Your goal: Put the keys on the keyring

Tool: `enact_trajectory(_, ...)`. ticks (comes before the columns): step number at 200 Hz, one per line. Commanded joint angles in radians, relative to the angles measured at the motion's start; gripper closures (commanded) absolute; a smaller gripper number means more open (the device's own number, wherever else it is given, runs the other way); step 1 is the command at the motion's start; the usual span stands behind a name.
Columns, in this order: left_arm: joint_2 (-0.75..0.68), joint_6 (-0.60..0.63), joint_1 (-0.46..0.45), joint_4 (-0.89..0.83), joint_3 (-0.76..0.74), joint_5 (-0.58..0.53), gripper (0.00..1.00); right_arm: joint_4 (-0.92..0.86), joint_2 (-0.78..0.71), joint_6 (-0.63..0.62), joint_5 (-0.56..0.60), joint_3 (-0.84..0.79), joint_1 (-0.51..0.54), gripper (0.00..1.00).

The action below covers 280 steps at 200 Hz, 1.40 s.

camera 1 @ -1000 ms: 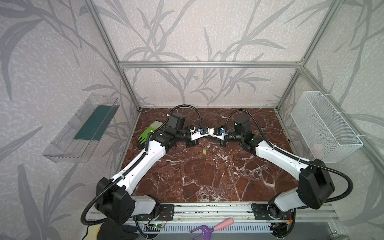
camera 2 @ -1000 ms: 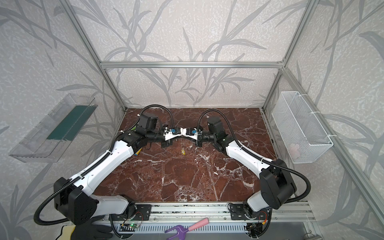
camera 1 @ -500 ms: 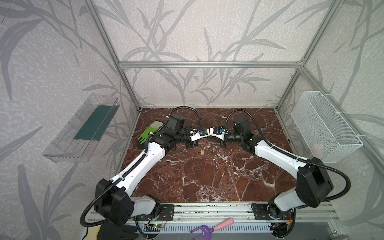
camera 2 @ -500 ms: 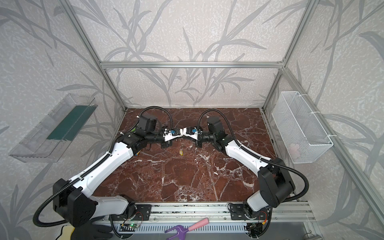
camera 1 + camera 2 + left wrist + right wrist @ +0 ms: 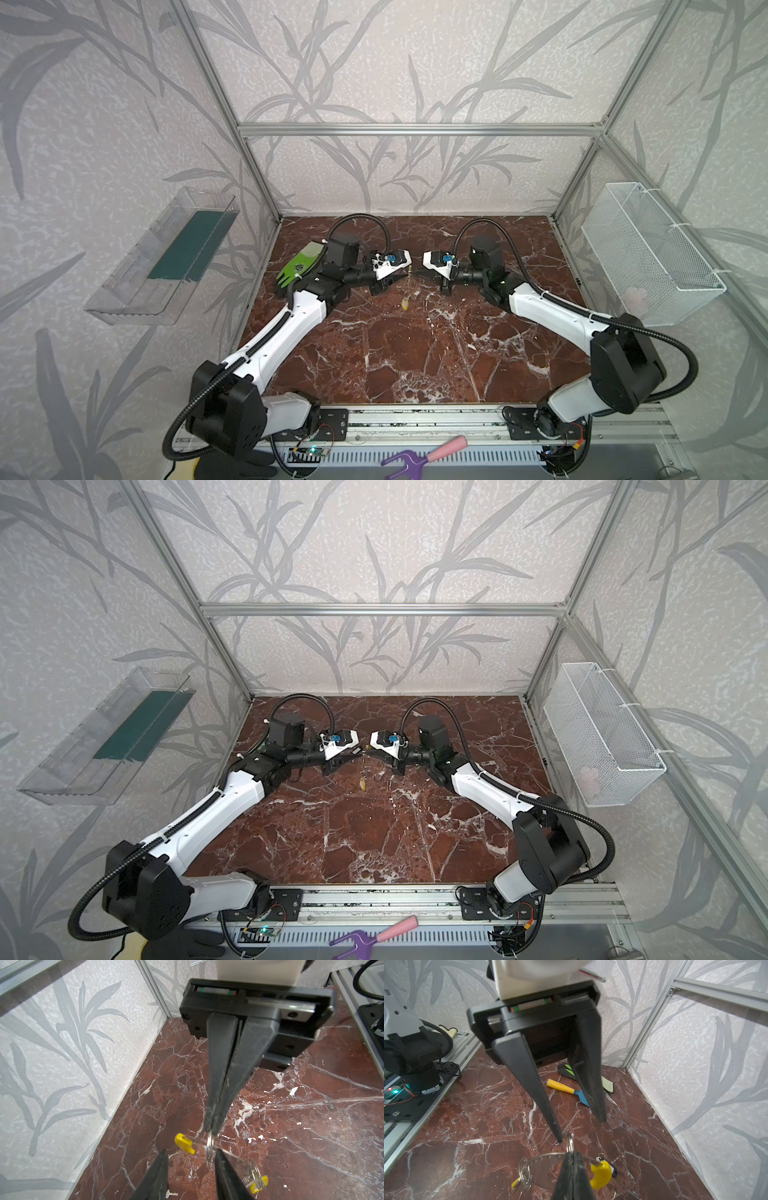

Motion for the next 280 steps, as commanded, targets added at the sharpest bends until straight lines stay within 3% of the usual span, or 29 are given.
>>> enact_trajectory(1,-0.02,-0.17,0.039,0.189,-0.051,0.118,0.63,0.145,0.007,0.083,-0.025,-0.009,-0.01,1.0)
enact_trajectory(86,0.022,-0.436,0.051,0.559,-0.152,0.201,0.7,0.297,0.026,0.182,-0.073,-0.011,-0.016,1.0)
enact_trajectory(131,0.04,-0.448,0.051,0.578,-0.149,0.218,0.82,0.328,0.023,0.201,-0.079,-0.016,-0.015,1.0)
enact_trajectory(148,0.044,-0.449,0.051,0.578,-0.142,0.225,0.91,0.335,0.023,0.207,-0.083,-0.018,-0.015,1.0)
enact_trajectory(253,0.05,-0.466,0.041,0.601,-0.11,0.272,0.92,0.356,0.034,0.226,-0.096,-0.019,-0.013,1.0)
enact_trajectory(280,0.036,-0.421,0.039,0.58,-0.11,0.26,1.0,0.342,0.037,0.216,-0.089,-0.021,-0.013,1.0)
